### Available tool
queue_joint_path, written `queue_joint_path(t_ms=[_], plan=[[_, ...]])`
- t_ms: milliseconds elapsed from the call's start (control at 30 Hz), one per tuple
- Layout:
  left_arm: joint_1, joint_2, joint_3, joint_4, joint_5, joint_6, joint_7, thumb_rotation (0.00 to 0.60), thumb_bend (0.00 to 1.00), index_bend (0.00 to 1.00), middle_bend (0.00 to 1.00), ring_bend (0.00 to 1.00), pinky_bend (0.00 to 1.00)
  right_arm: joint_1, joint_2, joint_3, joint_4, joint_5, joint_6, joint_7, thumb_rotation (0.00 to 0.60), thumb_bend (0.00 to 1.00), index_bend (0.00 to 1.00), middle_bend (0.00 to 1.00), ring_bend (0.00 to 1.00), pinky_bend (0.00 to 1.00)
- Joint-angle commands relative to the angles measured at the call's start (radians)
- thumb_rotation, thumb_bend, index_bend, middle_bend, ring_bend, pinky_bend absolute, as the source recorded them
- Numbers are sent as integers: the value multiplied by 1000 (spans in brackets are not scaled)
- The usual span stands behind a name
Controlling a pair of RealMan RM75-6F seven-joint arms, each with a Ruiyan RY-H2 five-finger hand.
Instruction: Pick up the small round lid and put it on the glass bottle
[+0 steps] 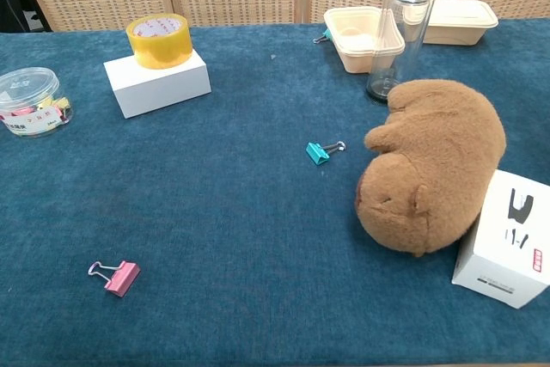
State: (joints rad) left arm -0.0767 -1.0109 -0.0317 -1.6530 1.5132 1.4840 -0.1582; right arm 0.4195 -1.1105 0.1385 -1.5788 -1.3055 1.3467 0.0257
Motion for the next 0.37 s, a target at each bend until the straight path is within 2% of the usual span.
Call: queue_joint_path(t_ms=[33, 233, 367], plan=[[3, -8, 0, -2, 0, 7, 24, 600, 0, 0, 0, 0, 0, -84, -16, -51, 59, -52, 84, 37, 600, 0, 0, 0, 0, 0], [9, -20, -5, -7, -16, 15, 58, 600, 0, 0, 0, 0, 0, -193, -65, -86, 138, -92, 198, 94, 600, 0, 0, 0, 0, 0], [10, -28, -10, -11, -26, 19, 79, 600, 0, 0, 0, 0, 0, -240, -106, -91, 177, -92, 232, 114, 600, 0, 0, 0, 0, 0]])
